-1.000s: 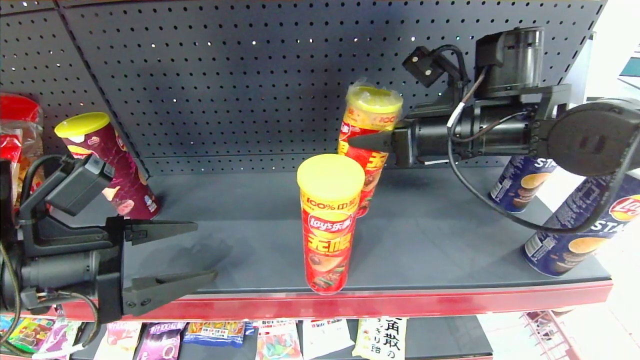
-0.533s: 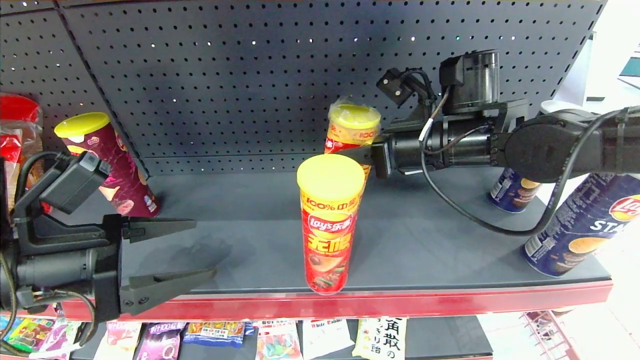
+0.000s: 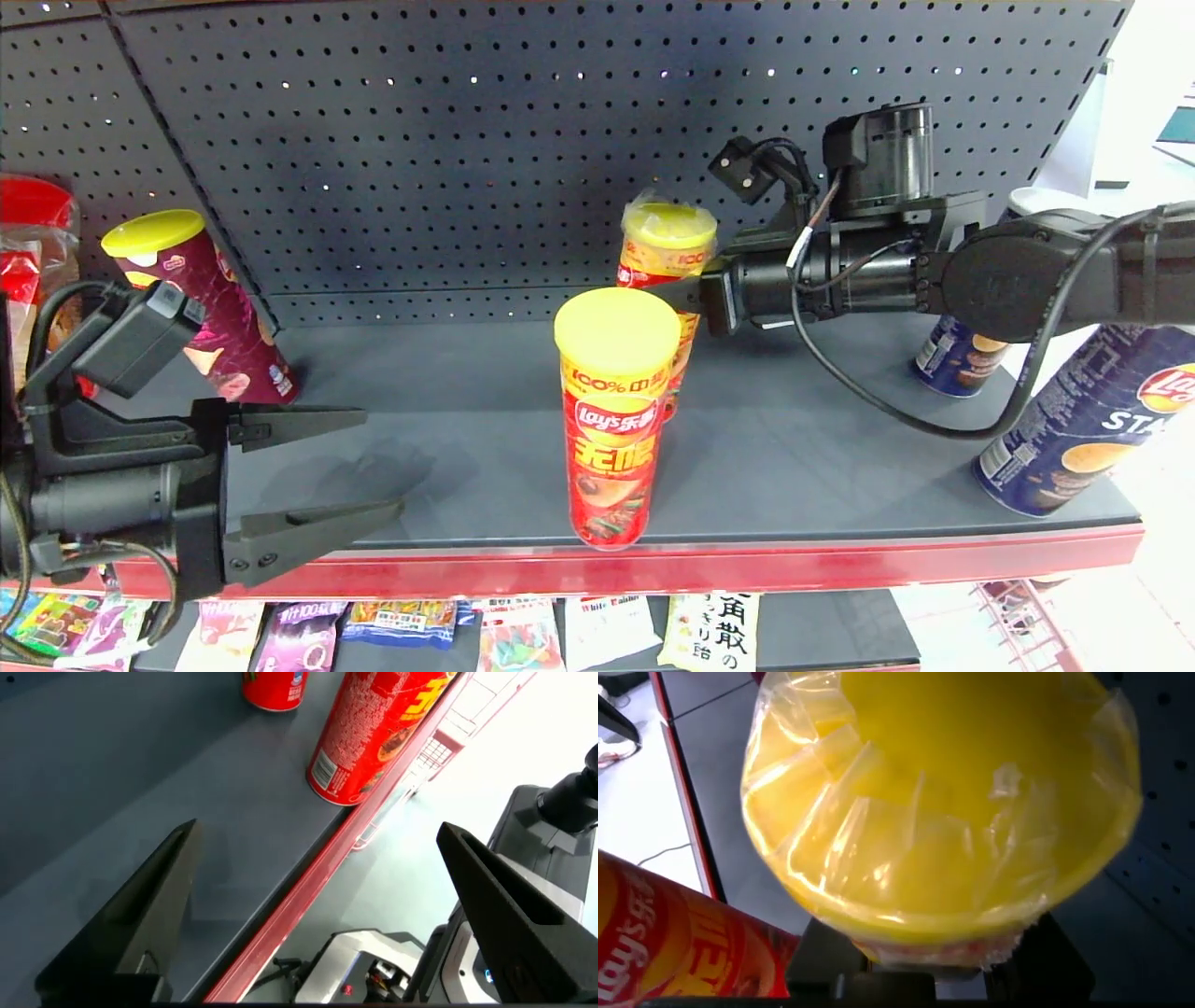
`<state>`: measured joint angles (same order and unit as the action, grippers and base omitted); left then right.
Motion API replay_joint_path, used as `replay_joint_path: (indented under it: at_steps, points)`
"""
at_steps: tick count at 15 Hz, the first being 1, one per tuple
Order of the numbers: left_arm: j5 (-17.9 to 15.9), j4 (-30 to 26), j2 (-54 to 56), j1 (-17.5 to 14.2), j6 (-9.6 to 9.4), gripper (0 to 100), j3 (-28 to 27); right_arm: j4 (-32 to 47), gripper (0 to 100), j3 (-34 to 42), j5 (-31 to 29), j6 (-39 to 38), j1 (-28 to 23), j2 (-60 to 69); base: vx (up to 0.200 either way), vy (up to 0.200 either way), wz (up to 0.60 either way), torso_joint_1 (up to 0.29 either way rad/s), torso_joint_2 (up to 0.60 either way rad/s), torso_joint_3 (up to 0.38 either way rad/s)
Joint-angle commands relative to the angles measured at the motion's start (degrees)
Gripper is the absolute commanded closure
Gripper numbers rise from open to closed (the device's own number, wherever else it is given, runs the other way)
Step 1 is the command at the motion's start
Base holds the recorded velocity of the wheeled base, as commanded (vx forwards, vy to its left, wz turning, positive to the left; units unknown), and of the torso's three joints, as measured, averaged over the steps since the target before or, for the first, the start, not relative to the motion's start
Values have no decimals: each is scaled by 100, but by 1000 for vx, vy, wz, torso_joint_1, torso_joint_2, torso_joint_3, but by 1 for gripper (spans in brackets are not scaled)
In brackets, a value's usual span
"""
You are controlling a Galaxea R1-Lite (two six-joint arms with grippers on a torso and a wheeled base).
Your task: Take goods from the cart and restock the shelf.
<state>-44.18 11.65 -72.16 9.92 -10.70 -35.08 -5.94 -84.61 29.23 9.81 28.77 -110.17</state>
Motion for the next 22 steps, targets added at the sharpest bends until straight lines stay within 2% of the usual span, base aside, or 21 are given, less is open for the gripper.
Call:
replay_joint_path:
  at_steps: [1, 8, 10, 11, 14, 15, 19, 20, 22]
  points:
    - [6, 4, -18, 1, -2, 0, -7, -4, 0, 86, 3, 12, -12, 30, 0, 0, 0, 0, 0, 0]
    - [6, 4, -123, 27, -46, 0, -7, 5, 0, 824, -146, -6, -100, 892, 0, 0, 0, 0, 0, 0]
    - [208, 21, -361, 124, -72, 0, -42, 5, 0, 1755, -331, -15, -152, 1700, 0, 0, 0, 0, 0, 0]
    - [322, 47, -519, 177, -204, 0, -69, -4, 0, 2169, -392, -23, -170, 2025, 0, 0, 0, 0, 0, 0]
    - [445, 65, -1072, 212, -775, 0, -139, -4, 0, 3197, -418, -23, -179, 2896, 0, 0, 0, 0, 0, 0]
    - [472, 65, -1222, 282, -872, 0, -165, -4, 0, 3434, -427, -32, -179, 3124, 0, 0, 0, 0, 0, 0]
    - [612, 65, -1635, 686, -890, 0, -438, 5, 0, 4199, -427, -32, -170, 3950, 0, 0, 0, 0, 0, 0]
    - [726, 65, -1872, 853, -890, 0, -640, 5, 0, 4445, -427, -32, -179, 4284, 0, 0, 0, 0, 0, 0]
    - [779, 65, -2136, 985, -898, 0, -877, 40, 0, 4638, -454, -138, -196, 4671, 0, 0, 0, 0, 0, 0]
